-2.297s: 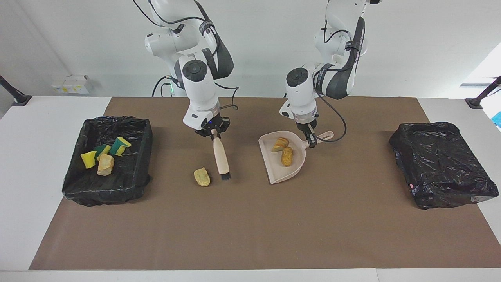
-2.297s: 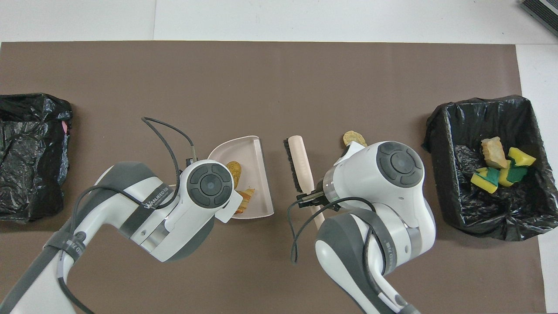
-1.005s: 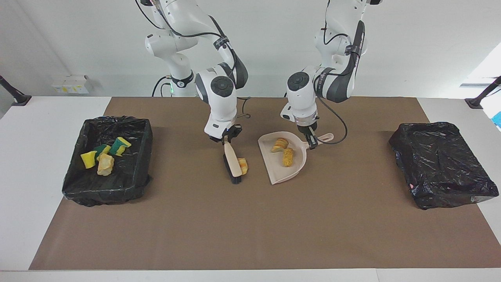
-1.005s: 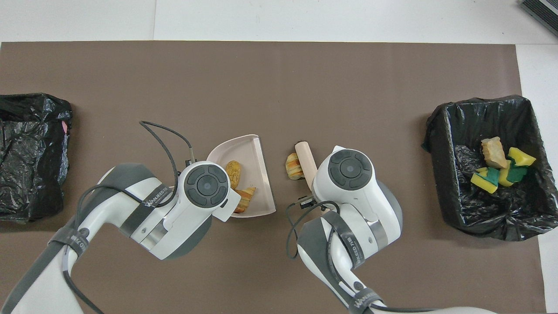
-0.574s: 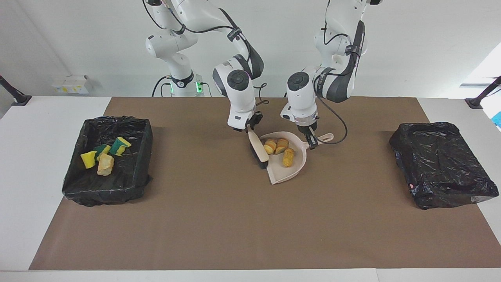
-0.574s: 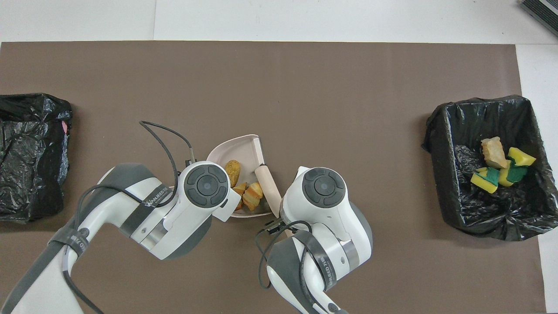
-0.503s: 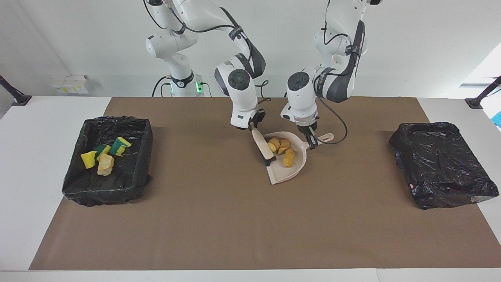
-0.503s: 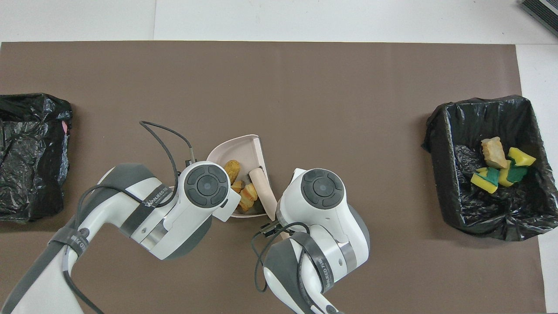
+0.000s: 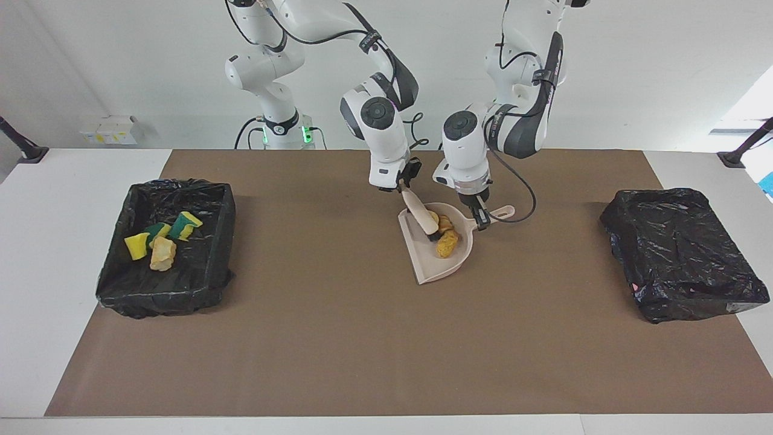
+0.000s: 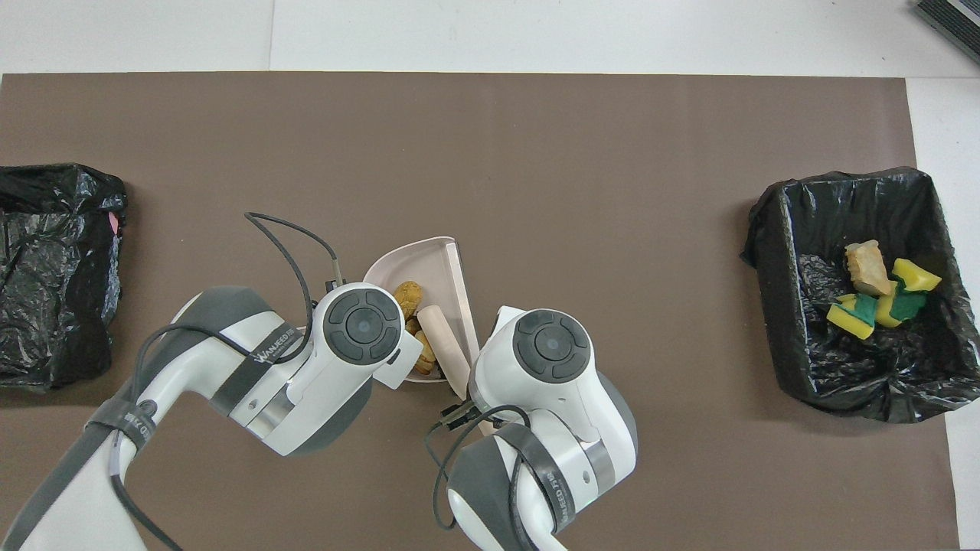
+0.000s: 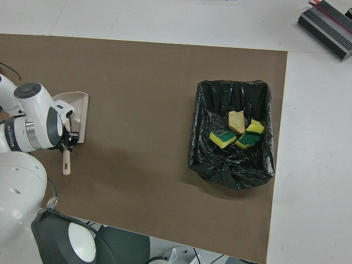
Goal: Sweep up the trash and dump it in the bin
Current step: 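Brush the last tan bit into the dustpan held by the left gripper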
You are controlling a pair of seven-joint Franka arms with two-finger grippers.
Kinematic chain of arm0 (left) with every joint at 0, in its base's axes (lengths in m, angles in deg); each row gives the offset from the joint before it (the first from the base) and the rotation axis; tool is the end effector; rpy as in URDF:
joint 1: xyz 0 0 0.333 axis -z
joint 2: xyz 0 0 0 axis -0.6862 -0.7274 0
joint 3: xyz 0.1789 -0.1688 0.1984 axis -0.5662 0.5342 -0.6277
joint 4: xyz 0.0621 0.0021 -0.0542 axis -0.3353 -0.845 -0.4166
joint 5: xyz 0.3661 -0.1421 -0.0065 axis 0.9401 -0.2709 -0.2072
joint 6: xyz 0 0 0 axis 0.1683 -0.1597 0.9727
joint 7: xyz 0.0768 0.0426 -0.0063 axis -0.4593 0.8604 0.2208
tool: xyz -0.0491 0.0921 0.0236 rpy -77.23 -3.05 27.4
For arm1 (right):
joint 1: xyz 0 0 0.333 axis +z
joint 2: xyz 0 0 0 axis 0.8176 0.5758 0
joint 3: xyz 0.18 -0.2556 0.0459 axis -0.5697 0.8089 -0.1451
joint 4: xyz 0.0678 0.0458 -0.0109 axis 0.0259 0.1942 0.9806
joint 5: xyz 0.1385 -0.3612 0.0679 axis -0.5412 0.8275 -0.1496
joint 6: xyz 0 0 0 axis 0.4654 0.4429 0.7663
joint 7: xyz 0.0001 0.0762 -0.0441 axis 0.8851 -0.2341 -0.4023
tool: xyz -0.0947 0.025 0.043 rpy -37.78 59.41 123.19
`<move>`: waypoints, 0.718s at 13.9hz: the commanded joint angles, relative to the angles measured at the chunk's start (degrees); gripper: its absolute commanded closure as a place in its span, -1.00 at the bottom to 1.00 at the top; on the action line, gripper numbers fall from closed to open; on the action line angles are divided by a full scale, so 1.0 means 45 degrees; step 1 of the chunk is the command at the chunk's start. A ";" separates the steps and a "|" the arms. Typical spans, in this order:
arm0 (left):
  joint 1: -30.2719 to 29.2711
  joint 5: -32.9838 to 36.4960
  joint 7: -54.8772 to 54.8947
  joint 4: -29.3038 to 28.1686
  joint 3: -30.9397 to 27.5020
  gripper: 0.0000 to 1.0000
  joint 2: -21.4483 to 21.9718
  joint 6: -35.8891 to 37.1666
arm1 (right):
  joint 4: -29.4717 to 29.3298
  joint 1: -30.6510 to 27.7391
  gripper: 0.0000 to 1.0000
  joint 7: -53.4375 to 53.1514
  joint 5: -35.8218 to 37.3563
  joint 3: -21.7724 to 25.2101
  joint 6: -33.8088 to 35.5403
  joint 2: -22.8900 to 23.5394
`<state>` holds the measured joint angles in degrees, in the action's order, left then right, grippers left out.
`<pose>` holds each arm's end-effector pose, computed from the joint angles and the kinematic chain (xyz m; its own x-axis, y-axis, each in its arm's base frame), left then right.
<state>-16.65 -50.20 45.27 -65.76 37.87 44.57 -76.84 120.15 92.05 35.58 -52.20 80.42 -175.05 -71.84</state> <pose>0.4680 -0.2754 0.3438 0.1458 -0.9472 -0.2855 -0.9866 -0.1179 -0.1126 0.4317 0.3697 0.3466 0.8848 0.4491 -0.1244 0.4037 -0.8721 -0.2766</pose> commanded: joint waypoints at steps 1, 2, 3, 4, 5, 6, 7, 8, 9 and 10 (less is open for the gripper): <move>-0.0090 -0.0016 0.0066 -0.0352 0.0045 1.00 -0.0009 -0.0369 | 0.0259 -0.0376 1.00 -0.0210 0.0552 -0.0039 0.0378 -0.0149; -0.0090 -0.0016 0.0046 -0.0352 0.0045 1.00 -0.0009 -0.0370 | 0.0259 -0.0377 1.00 -0.0558 0.1157 -0.0038 0.0593 -0.0343; -0.0090 -0.0016 0.0046 -0.0352 0.0045 1.00 -0.0009 -0.0389 | 0.0259 -0.0358 1.00 -0.1432 0.1802 -0.0058 0.0847 -0.0616; -0.0090 -0.0016 0.0027 -0.0352 0.0045 1.00 -0.0009 -0.0389 | 0.0259 -0.0319 1.00 -0.2272 0.2523 -0.0077 0.1023 -0.0889; -0.0090 -0.0016 0.0027 -0.0352 0.0045 1.00 -0.0009 -0.0389 | 0.0259 -0.0318 1.00 -0.2783 0.3014 -0.0097 0.1199 -0.1085; -0.0090 -0.0016 0.0007 -0.0352 0.0045 1.00 -0.0009 -0.0409 | 0.0259 -0.0318 1.00 -0.3117 0.3212 -0.0097 0.1355 -0.1280; -0.0090 -0.0016 0.0007 -0.0352 0.0045 1.00 -0.0009 -0.0409 | 0.0259 -0.0299 1.00 -0.3275 0.3369 -0.0078 0.1492 -0.1418; -0.0090 -0.0016 -0.0012 -0.0352 0.0045 1.00 -0.0029 -0.0409 | 0.0240 -0.0338 1.00 -0.3392 0.3603 -0.0077 0.1706 -0.1593; -0.0110 -0.0016 0.0104 -0.0294 0.0045 1.00 -0.0029 -0.0351 | 0.0220 -0.0377 1.00 -0.3568 0.3740 -0.0058 0.1941 -0.1808; -0.0129 -0.0016 0.0163 -0.0217 0.0026 1.00 0.0010 -0.0292 | 0.0220 -0.0396 1.00 -0.3840 0.3780 -0.0039 0.2291 -0.2119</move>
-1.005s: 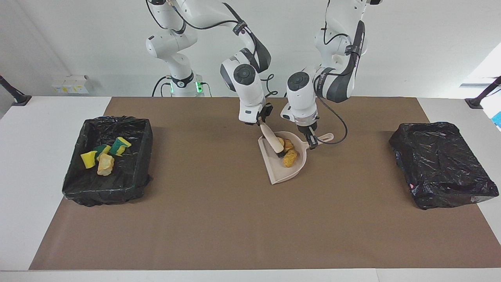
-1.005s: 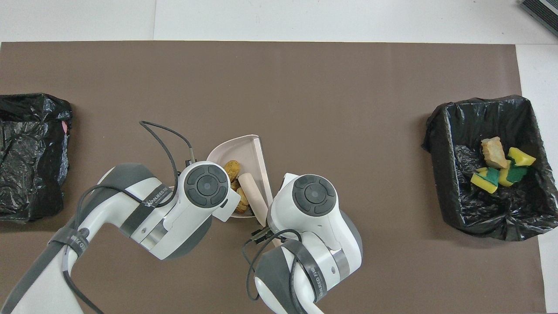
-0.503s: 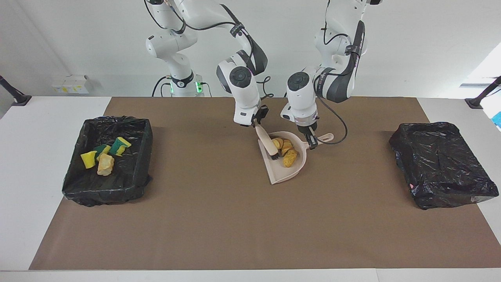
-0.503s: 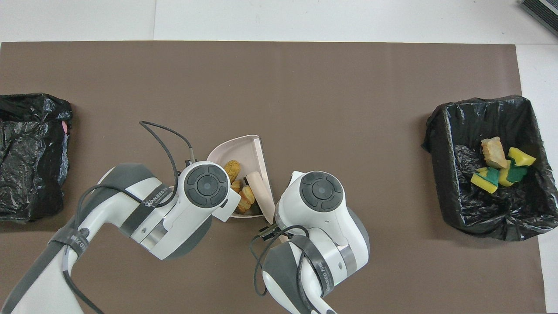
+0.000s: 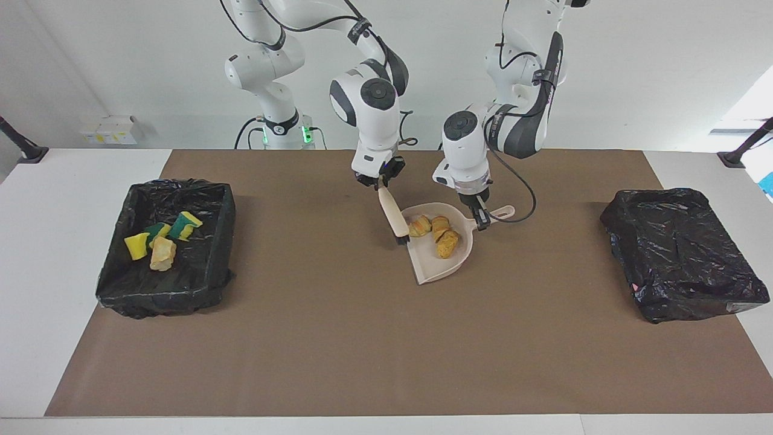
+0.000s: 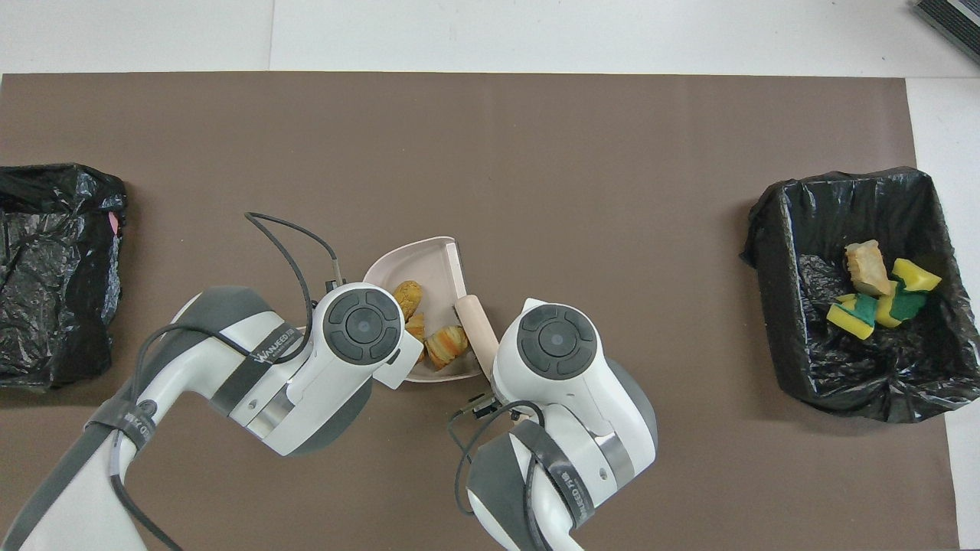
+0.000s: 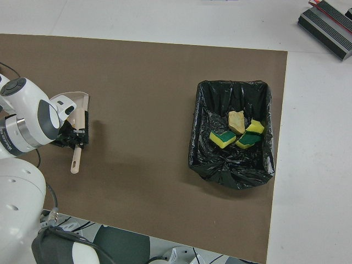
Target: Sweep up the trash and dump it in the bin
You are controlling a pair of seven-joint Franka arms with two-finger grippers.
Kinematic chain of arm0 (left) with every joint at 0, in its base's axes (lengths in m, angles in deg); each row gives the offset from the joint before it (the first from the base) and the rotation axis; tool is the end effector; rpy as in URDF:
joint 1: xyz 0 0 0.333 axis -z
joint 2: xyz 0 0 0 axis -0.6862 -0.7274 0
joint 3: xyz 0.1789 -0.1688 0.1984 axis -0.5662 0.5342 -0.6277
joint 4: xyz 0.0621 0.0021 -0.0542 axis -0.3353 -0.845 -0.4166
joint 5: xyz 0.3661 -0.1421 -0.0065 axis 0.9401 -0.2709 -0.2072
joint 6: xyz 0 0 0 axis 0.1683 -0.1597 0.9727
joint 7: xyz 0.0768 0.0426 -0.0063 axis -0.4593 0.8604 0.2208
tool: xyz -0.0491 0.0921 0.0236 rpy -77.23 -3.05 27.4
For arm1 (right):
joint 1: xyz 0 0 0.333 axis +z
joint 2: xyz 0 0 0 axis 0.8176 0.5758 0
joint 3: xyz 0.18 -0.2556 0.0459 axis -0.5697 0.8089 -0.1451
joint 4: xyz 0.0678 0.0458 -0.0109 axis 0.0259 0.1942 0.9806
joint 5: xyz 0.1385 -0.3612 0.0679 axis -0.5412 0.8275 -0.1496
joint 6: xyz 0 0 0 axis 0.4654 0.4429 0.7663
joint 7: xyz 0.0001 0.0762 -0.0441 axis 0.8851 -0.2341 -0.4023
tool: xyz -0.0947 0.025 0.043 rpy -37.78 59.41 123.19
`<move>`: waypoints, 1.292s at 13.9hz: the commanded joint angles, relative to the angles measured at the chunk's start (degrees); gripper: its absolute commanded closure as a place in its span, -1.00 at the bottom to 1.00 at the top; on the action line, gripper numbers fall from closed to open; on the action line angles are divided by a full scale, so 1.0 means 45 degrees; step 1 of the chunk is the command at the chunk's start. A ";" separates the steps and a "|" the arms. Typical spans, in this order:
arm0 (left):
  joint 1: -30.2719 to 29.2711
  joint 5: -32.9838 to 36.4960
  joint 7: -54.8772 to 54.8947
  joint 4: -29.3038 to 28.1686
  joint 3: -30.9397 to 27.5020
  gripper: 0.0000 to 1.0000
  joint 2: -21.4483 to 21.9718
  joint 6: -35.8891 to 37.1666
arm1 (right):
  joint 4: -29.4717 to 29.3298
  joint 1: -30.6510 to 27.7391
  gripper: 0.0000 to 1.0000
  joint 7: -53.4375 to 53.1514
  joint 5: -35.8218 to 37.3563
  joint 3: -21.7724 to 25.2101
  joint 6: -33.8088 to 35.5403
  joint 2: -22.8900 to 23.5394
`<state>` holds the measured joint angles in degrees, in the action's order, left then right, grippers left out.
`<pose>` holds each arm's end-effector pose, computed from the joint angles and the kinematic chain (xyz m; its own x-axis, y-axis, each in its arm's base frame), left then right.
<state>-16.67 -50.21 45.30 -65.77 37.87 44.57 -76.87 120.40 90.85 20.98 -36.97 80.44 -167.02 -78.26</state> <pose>0.4681 -0.2752 0.3438 0.1456 -0.9474 -0.2852 -0.9866 -0.1178 -0.1126 0.4269 0.3391 0.3943 0.9320 0.3340 -0.1406 0.3316 -0.9425 -0.0408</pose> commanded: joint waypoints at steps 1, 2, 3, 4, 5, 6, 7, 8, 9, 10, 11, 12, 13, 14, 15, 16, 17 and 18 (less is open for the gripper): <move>-0.0183 -0.0016 0.0310 -0.0117 0.0006 1.00 0.0088 -0.0227 | 0.0185 -0.0111 1.00 -0.1083 0.0396 -0.0061 0.1013 -0.1005; -0.0319 -0.0016 0.0524 0.0058 -0.0033 1.00 0.0262 -0.0149 | 0.0244 -0.0053 1.00 -0.1958 0.0396 -0.0119 0.1347 -0.1201; -0.0533 -0.0016 0.0816 0.0098 -0.0014 1.00 0.0438 -0.0129 | 0.0438 0.0064 1.00 -0.2991 0.0396 -0.0178 0.1447 -0.1455; -0.0632 -0.0035 0.1051 0.0118 -0.0033 1.00 0.0653 -0.0129 | 0.0884 0.0471 1.00 -0.4007 0.0396 -0.0217 0.1390 -0.1863; -0.0768 -0.0016 0.1266 0.0118 -0.0033 1.00 0.0887 -0.0129 | 0.1237 0.0959 1.00 -0.4713 0.0396 -0.0217 0.1273 -0.2177; -0.0808 -0.0016 0.1423 0.0137 -0.0052 1.00 0.1102 0.0045 | 0.1569 0.1157 1.00 -0.5185 0.0338 -0.0217 0.1098 -0.2450; -0.0847 -0.0035 0.1405 0.0331 -0.0091 1.00 0.1220 0.0453 | 0.1862 0.1294 1.00 -0.5460 0.0144 -0.0237 0.0690 -0.2627; -0.0944 -0.0016 0.1425 0.0565 -0.0208 1.00 0.1279 0.0960 | 0.2001 0.1644 1.00 -0.5772 0.0123 -0.0237 0.0145 -0.2532; -0.1158 -0.0016 0.1444 0.0683 -0.0209 1.00 0.1434 0.1235 | 0.2002 0.2111 1.00 -0.6375 0.0084 -0.0237 -0.0499 -0.2222; -0.1450 -0.0016 0.1502 0.0723 -0.0248 1.00 0.1668 0.1257 | 0.1983 0.2561 1.00 -0.6961 0.0007 -0.0237 -0.1240 -0.1793; -0.1762 -0.0016 0.1890 0.0704 -0.0248 1.00 0.2038 0.1277 | 0.1963 0.2971 1.00 -0.7450 -0.0014 -0.0256 -0.1905 -0.1402; -0.1862 -0.0016 0.2474 0.0723 -0.0267 1.00 0.2215 0.1277 | 0.1828 0.3420 1.00 -0.7900 0.0006 -0.0237 -0.2337 -0.0857; -0.2018 -0.0016 0.2769 0.0704 -0.0364 1.00 0.2353 0.1296 | 0.1652 0.3695 1.00 -0.8233 0.0006 -0.0237 -0.2631 -0.0426; -0.2271 0.0004 0.3004 0.0723 -0.0442 1.00 0.2393 0.1297 | 0.1418 0.3872 1.00 -0.8313 0.0025 -0.0237 -0.2808 -0.0016; -0.2641 -0.0015 0.3471 0.0820 -0.0579 1.00 0.2412 0.1258 | 0.1126 0.3970 1.00 -0.8295 0.0025 -0.0237 -0.2829 0.0317; -0.3128 -0.0016 0.3978 0.1111 -0.0599 1.00 0.2374 0.1258 | 0.0833 0.3991 1.00 -0.8198 0.0025 -0.0256 -0.2771 0.0591; -0.3694 -0.0016 0.4312 0.1249 -0.0658 1.00 0.2374 0.1258 | 0.0734 0.3991 1.00 -0.8100 0.0064 -0.0257 -0.2790 0.0787; -0.4434 -0.0016 0.4702 0.1309 -0.0677 1.00 0.2393 0.1103 | 0.0694 0.4010 1.00 -0.8061 0.0064 -0.0257 -0.2829 0.0963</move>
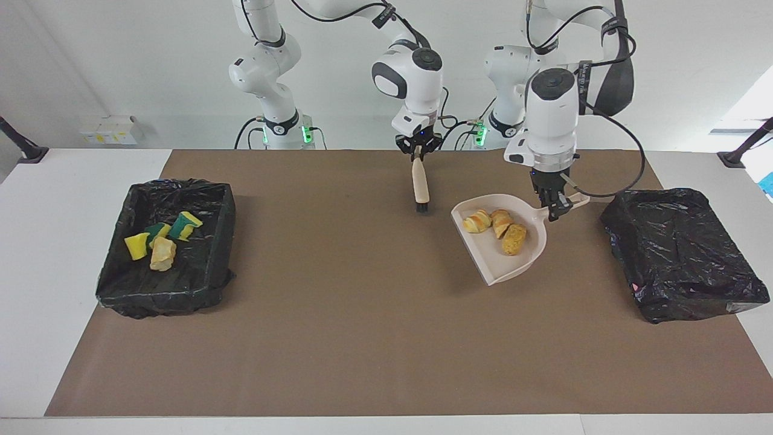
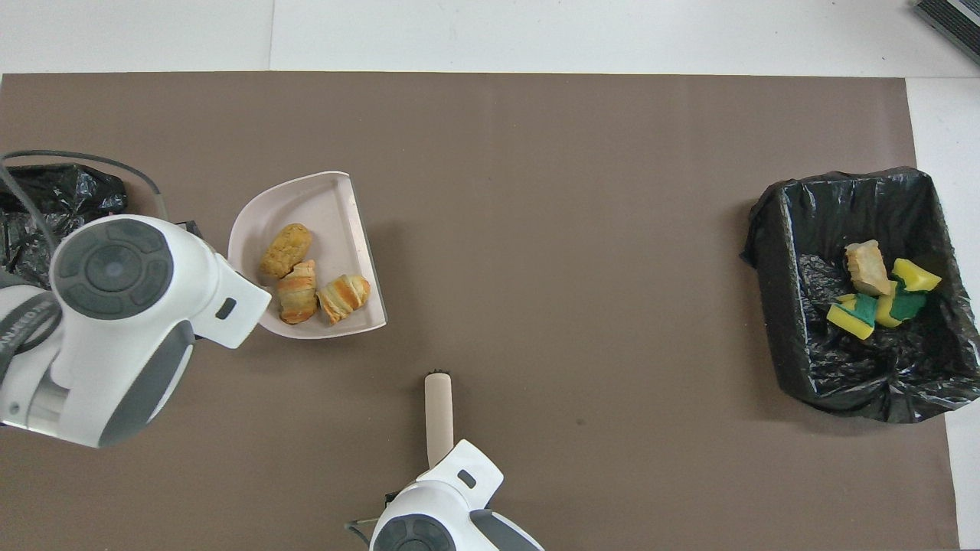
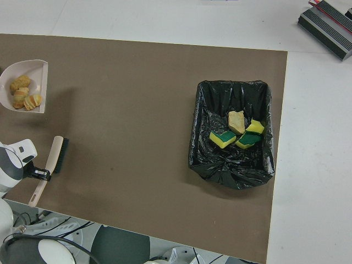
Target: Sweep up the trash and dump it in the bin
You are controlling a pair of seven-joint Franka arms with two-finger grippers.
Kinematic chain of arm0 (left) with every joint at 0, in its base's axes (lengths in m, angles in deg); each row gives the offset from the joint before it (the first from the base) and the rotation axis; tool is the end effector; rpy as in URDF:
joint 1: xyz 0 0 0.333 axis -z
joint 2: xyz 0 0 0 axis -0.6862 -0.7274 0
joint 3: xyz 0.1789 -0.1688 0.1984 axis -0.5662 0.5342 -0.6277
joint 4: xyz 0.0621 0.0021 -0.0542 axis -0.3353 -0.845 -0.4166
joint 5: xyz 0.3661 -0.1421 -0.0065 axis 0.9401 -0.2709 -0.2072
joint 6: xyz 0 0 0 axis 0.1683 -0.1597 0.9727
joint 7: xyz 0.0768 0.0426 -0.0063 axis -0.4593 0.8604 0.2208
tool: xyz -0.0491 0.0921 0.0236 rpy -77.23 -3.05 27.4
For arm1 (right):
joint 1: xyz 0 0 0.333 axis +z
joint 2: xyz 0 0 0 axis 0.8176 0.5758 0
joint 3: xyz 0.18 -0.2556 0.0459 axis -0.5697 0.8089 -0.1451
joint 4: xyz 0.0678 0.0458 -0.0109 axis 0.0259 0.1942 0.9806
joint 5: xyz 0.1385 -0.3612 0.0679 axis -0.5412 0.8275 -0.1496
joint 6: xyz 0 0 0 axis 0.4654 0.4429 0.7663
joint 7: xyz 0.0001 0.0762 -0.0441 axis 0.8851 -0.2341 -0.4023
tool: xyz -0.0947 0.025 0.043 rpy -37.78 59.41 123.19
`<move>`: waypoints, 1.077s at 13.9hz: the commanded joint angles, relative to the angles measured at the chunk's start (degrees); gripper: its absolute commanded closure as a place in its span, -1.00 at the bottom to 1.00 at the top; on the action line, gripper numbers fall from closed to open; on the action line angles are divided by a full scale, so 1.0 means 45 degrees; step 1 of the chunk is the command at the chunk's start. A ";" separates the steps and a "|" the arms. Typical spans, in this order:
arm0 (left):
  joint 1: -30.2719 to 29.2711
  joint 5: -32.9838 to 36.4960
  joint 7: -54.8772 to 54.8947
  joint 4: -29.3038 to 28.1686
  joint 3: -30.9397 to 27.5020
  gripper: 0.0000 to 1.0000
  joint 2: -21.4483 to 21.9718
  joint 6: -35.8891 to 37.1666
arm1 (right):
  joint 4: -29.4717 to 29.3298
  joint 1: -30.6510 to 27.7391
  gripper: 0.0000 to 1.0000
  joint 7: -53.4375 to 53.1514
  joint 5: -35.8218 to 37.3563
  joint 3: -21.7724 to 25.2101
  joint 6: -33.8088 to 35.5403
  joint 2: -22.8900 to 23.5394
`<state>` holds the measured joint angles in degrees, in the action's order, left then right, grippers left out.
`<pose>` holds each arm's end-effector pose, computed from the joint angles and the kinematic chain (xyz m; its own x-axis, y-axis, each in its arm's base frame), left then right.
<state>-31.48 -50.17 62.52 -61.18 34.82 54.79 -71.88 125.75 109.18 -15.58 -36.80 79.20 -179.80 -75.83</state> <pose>0.5276 -0.1145 0.4704 0.2179 -0.9406 -0.2603 -0.9659 -0.1695 -0.1958 0.2918 0.4624 0.3478 0.9962 0.0334 -0.0800 0.0324 -0.9994 -0.0141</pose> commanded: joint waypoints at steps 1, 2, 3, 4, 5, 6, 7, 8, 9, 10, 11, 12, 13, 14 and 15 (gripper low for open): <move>-0.1769 -0.0042 0.1615 0.0425 -0.0001 1.00 0.0102 -0.0163 | -0.0496 -0.0064 1.00 0.0122 -0.0011 -0.0021 -0.0009 0.0463; -0.2317 -0.0101 0.2300 0.0736 -0.0020 1.00 0.0024 -0.0319 | -0.0496 -0.0064 0.83 0.0123 -0.0011 -0.0021 0.0029 0.0463; -0.2922 -0.0584 0.2809 0.1067 -0.0020 1.00 -0.0073 -0.0398 | -0.0534 -0.0064 -0.09 0.0123 -0.0011 -0.0021 0.0107 0.0463; -0.3527 -0.1073 0.3452 0.1419 -0.0040 1.00 -0.0229 -0.0379 | -0.0612 -0.0044 -0.99 0.0161 0.0182 -0.0041 0.0205 0.0444; -0.4249 -0.1484 0.4696 0.1983 -0.0040 1.00 -0.0598 -0.0263 | -0.0922 -0.0044 -1.00 0.0142 0.0204 -0.0041 0.0515 0.0463; -0.5203 -0.2029 0.6062 0.2569 -0.0040 1.00 -0.0930 -0.0223 | -0.1293 -0.0044 -1.00 0.0162 0.0223 -0.0041 0.1040 0.0502; -0.6044 -0.2518 0.7101 0.3193 -0.0040 1.00 -0.1320 -0.0242 | -0.1606 -0.0121 -1.00 0.0239 0.0262 -0.0021 0.1451 0.0502; -0.6729 -0.2542 0.7768 0.3780 -0.0059 1.00 -0.1614 -0.0281 | -0.1822 -0.0258 -1.00 0.0375 0.0398 -0.0041 0.1784 0.0464; -0.7142 -0.2446 0.8317 0.4211 -0.0059 1.00 -0.1868 -0.0378 | -0.2037 -0.0336 -1.00 0.0667 0.0419 -0.0002 0.2155 0.0367; -0.7533 -0.2290 0.8941 0.4679 -0.0079 1.00 -0.2200 -0.0398 | -0.2348 -0.0511 -1.00 0.1056 0.0399 0.0056 0.2603 0.0308; -0.7750 -0.1844 0.9488 0.5245 -0.0079 1.00 -0.2570 -0.0437 | -0.2719 -0.0842 -1.00 0.1505 0.0399 0.0096 0.3207 0.0191; -0.7887 -0.1163 0.9726 0.5598 -0.0079 1.00 -0.2883 -0.0592 | -0.3128 -0.1212 -1.00 0.2089 0.0380 0.0077 0.3929 0.0093; -0.7966 -0.0286 0.9709 0.5757 -0.0079 1.00 -0.3099 -0.0981 | -0.3500 -0.1641 -1.00 0.2869 0.0360 0.0096 0.4651 -0.0062; -0.7948 0.0651 0.9709 0.5758 -0.0079 1.00 -0.3237 -0.1584 | -0.3774 -0.2071 -1.00 0.3689 0.0341 0.0115 0.5297 -0.0257; -0.8025 0.1531 0.9631 0.5681 -0.0079 1.00 -0.3335 -0.2170 | -0.4009 -0.2597 -1.00 0.4586 0.0341 0.0115 0.5845 -0.0472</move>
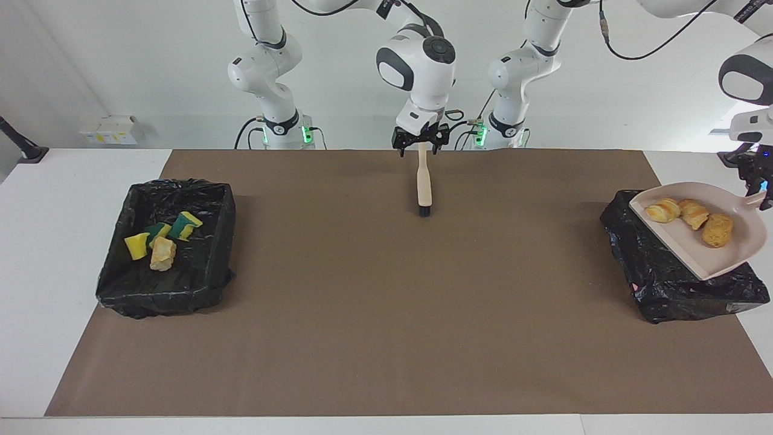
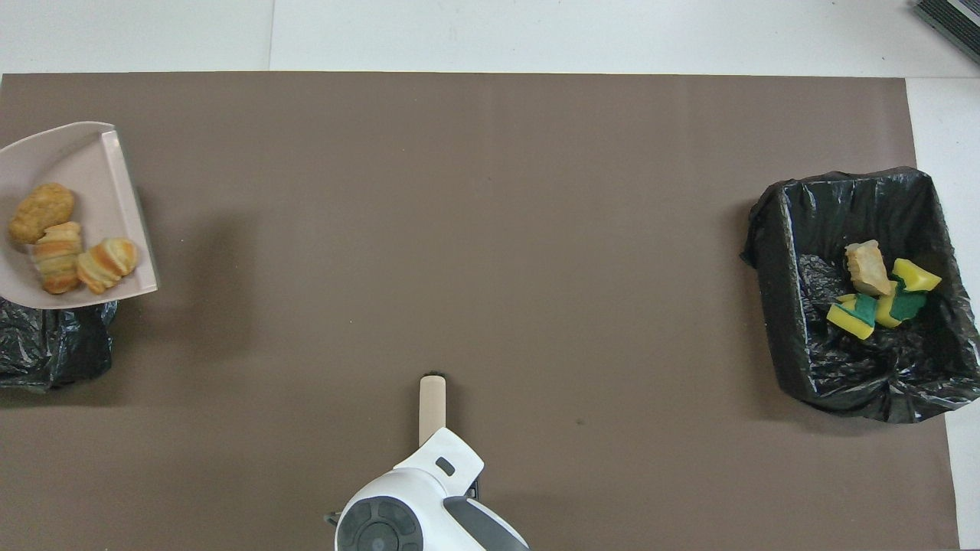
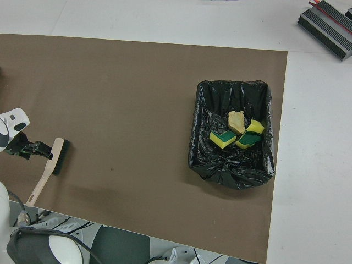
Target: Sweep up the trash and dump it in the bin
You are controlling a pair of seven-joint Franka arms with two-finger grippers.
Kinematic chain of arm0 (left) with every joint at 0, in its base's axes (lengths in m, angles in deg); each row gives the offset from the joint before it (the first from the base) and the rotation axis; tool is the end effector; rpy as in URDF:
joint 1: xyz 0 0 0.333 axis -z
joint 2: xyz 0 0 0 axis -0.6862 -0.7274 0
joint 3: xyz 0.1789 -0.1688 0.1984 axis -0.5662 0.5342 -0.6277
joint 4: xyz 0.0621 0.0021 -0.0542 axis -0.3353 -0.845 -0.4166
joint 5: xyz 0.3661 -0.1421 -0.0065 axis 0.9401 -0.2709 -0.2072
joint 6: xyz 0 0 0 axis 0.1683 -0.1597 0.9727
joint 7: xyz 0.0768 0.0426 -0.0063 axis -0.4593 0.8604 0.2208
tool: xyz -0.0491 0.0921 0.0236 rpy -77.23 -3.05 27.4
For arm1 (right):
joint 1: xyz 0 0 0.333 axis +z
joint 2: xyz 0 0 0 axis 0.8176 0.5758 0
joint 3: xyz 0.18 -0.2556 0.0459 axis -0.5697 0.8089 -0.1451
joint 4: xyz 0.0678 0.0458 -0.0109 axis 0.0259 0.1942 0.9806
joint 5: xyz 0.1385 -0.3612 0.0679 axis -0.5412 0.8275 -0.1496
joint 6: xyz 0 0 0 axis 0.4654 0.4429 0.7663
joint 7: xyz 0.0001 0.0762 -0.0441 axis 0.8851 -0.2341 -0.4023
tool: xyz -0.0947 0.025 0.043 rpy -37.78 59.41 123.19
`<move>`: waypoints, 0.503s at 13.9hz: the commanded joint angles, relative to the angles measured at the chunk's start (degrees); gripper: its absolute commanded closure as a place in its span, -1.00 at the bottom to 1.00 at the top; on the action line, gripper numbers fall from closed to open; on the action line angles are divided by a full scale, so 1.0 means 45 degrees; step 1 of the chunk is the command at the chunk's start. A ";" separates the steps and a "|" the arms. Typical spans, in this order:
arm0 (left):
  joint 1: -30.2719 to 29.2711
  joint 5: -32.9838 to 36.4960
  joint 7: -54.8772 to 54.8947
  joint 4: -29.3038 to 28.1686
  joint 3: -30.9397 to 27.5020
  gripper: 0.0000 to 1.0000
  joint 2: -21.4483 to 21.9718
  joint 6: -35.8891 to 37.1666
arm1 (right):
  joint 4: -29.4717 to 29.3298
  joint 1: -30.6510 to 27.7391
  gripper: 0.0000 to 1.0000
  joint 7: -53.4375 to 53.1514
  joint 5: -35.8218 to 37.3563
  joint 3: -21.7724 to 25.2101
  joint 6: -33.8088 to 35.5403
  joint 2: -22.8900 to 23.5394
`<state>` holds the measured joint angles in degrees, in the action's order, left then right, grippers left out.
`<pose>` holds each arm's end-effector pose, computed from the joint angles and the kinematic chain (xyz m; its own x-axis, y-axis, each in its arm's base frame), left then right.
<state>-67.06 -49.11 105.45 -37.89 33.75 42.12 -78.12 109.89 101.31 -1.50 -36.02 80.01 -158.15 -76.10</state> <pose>0.5878 0.2595 0.5519 0.1363 -0.9085 -0.3950 -0.9706 -0.0426 -0.2369 0.3722 0.4331 0.4448 0.9772 0.1525 -0.1475 0.1581 -0.9871 0.0268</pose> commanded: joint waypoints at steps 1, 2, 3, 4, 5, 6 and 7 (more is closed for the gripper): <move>-0.0177 0.1884 0.0033 0.0427 0.0159 1.00 -0.0637 -0.0981 | -0.0661 -0.1298 -1.00 0.2202 0.0166 -0.0044 0.1483 -0.0568; -0.0158 0.2509 0.0033 0.0426 0.0120 1.00 -0.0735 -0.1002 | -0.1030 -0.1786 -1.00 0.3060 0.0205 -0.0044 0.2048 -0.0628; -0.0158 0.3230 0.0033 0.0407 0.0119 1.00 -0.0890 -0.1022 | -0.1362 -0.2197 -1.00 0.3784 0.0244 -0.0025 0.2576 -0.0628; -0.0158 0.3934 -0.0006 0.0271 0.0119 1.00 -0.0969 -0.1041 | -0.1675 -0.2607 -1.00 0.4468 0.0244 -0.0025 0.2929 -0.0667; -0.0138 0.4598 -0.0103 0.0096 0.0100 1.00 -0.0912 -0.0964 | -0.1833 -0.3133 -1.00 0.5229 0.0244 -0.0005 0.3145 -0.0687; -0.0100 0.5088 -0.0123 -0.0138 0.0100 1.00 -0.0776 -0.0770 | -0.1989 -0.3661 -1.00 0.6068 0.0244 -0.0005 0.3380 -0.0783; -0.0060 0.5422 -0.0181 -0.0546 0.0100 1.00 -0.0543 -0.0575 | -0.2049 -0.4169 -1.00 0.6946 0.0244 0.0014 0.3517 -0.0881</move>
<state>-67.06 -28.47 105.27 -37.98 33.86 38.03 -81.47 102.17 86.60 23.00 -35.90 80.54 -144.37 -79.72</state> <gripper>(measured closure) 0.683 0.000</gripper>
